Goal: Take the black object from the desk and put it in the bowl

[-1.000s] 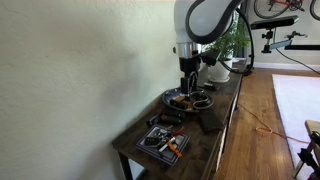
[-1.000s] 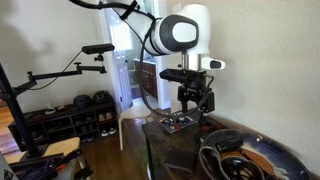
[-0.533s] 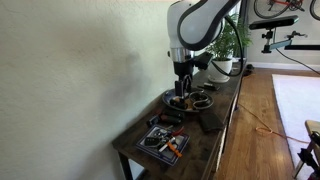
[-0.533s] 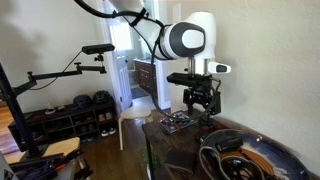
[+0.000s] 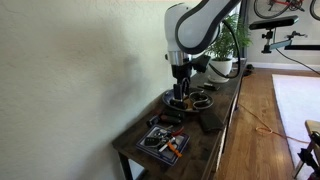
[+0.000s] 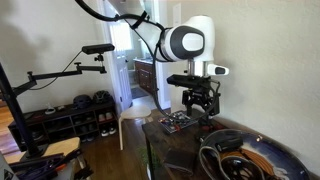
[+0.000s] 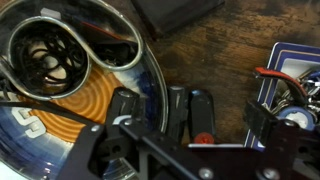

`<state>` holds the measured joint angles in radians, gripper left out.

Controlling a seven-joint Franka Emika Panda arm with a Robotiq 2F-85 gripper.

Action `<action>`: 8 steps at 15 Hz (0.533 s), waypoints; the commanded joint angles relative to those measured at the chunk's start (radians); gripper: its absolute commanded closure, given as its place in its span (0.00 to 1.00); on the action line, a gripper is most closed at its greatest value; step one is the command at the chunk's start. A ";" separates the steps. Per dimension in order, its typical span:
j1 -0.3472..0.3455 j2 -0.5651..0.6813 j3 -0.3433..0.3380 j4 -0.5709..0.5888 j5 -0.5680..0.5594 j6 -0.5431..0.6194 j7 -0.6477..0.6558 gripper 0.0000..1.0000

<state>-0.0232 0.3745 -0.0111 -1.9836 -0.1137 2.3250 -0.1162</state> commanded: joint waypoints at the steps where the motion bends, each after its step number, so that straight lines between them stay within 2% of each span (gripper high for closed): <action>1: 0.014 0.057 0.008 0.064 -0.025 -0.021 -0.027 0.00; 8: 0.016 0.175 0.016 0.187 -0.040 -0.015 -0.089 0.00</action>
<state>-0.0086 0.5027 0.0012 -1.8567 -0.1373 2.3246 -0.1789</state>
